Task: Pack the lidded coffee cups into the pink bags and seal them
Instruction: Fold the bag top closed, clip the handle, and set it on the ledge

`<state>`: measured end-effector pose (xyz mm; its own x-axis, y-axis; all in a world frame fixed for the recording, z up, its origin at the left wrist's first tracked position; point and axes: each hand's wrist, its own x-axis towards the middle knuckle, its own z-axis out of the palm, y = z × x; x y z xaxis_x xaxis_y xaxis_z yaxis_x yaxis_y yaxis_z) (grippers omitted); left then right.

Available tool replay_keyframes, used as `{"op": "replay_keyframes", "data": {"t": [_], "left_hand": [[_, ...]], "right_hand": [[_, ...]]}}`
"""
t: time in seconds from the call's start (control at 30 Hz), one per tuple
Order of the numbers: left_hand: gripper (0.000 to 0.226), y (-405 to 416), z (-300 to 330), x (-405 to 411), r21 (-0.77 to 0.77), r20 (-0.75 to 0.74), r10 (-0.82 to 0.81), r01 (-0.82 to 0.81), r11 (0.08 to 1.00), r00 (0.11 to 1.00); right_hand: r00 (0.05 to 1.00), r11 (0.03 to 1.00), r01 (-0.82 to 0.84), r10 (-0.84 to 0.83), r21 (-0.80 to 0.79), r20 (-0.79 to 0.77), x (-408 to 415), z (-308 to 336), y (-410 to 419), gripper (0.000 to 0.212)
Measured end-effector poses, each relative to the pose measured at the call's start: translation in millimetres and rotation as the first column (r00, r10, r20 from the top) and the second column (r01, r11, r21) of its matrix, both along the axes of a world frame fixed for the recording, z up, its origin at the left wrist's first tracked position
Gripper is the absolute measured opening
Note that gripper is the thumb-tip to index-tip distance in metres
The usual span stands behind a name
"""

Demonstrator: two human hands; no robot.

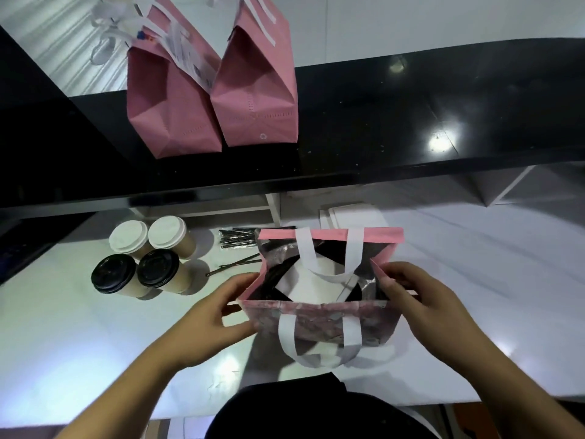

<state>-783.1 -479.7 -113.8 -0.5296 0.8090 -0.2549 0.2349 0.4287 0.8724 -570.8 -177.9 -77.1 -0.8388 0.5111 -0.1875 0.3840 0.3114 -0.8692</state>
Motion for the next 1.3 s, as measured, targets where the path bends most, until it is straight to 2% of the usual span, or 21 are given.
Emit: {"op": "replay_keyframes", "data": {"t": [0.03, 0.1, 0.2, 0.27, 0.43, 0.5, 0.63, 0.7, 0.73, 0.8, 0.87, 0.93, 1.0, 1.1, 1.2, 1.3], "left_hand": [[0.067, 6.4, -1.3, 0.7, 0.015, 0.016, 0.032, -0.032, 0.999, 0.999], [0.054, 17.0, -4.6, -0.3, 0.040, 0.076, 0.098, -0.101, 0.994, 0.992], [0.036, 27.3, -8.6, -2.6, 0.063, 0.149, 0.153, -0.164, 0.984, 0.977], [0.028, 30.2, -12.7, -4.0, 0.075, 0.190, 0.185, -0.202, 0.977, 0.964], [0.014, 38.2, -21.8, -9.6, 0.106, 0.241, 0.234, -0.265, 0.958, 0.942], [0.028, 41.8, -23.1, -15.2, 0.125, 0.302, 0.261, -0.309, 0.943, 0.917], [0.092, 47.7, -18.2, -37.9, 0.085, 0.323, 0.296, -0.339, 0.937, 0.899], [0.107, 53.0, -10.3, -47.4, 0.056, 0.226, 0.243, -0.261, 0.964, 0.943], [0.104, 55.6, -6.7, -51.3, 0.044, 0.154, 0.204, -0.213, 0.976, 0.967], [0.084, 60.9, -1.9, -57.0, 0.044, 0.025, 0.141, -0.142, 0.989, 0.990], [0.067, 65.0, -0.1, -60.2, 0.046, -0.039, 0.115, -0.113, 0.993, 0.993], [0.054, 68.1, -2.4, -60.3, 0.046, -0.066, 0.083, -0.081, 0.996, 0.994], [0.048, 69.6, -8.1, -57.6, 0.030, -0.130, 0.056, -0.053, 0.998, 0.990], [0.048, 69.1, -16.4, -51.4, -0.005, -0.277, 0.033, -0.036, 0.999, 0.960], [0.048, 68.1, -20.6, -46.1, 0.020, -0.412, -0.003, 0.012, 1.000, 0.911], [0.050, 67.6, -19.8, -41.1, 0.043, -0.547, -0.024, 0.057, 0.997, 0.837]], "right_hand": [[0.999, 0.997, -0.042, 0.041, -0.058, -0.011, 1.5, 1.1, -1.1, 0.027], [0.994, 0.992, -0.104, 0.105, -0.068, 0.012, 3.6, 0.3, -4.3, 0.040], [0.998, 0.995, -0.056, 0.058, -0.080, 0.016, 1.6, -10.7, -6.1, 0.048], [1.000, 0.988, 0.014, -0.012, -0.157, 0.018, -1.8, -16.9, -7.1, 0.044], [0.996, 0.939, 0.078, -0.086, -0.335, -0.009, -11.4, -28.1, -7.2, 0.018], [0.991, 0.921, 0.125, -0.134, -0.370, 0.003, -14.6, -32.4, -5.5, 0.016], [0.973, 0.887, 0.217, -0.228, -0.407, 0.023, -19.7, -35.0, 0.2, 0.016], [0.969, 0.913, 0.242, -0.243, -0.329, 0.040, -20.2, -36.8, 4.7, 0.033], [0.970, 0.933, 0.242, -0.239, -0.268, 0.044, -20.6, -37.3, 7.5, 0.046], [0.982, 0.971, 0.191, -0.187, -0.145, 0.040, -20.8, -35.3, 12.5, 0.067], [0.994, 0.995, 0.103, -0.102, -0.011, 0.030, -22.2, -32.0, 15.8, 0.066], [0.999, 0.983, 0.039, -0.041, 0.180, 0.008, -23.9, -32.5, 19.4, 0.049], [1.000, 0.939, 0.018, -0.015, 0.344, -0.014, -25.3, -34.7, 21.7, 0.037], [0.998, 0.851, -0.048, 0.067, 0.523, -0.018, -28.1, -34.6, 24.0, 0.038], [0.977, 0.672, -0.109, 0.209, 0.733, -0.046, -31.3, -34.6, 23.7, 0.040], [0.952, 0.538, -0.151, 0.304, 0.829, -0.023, -34.7, -36.5, 26.4, 0.020]]}}
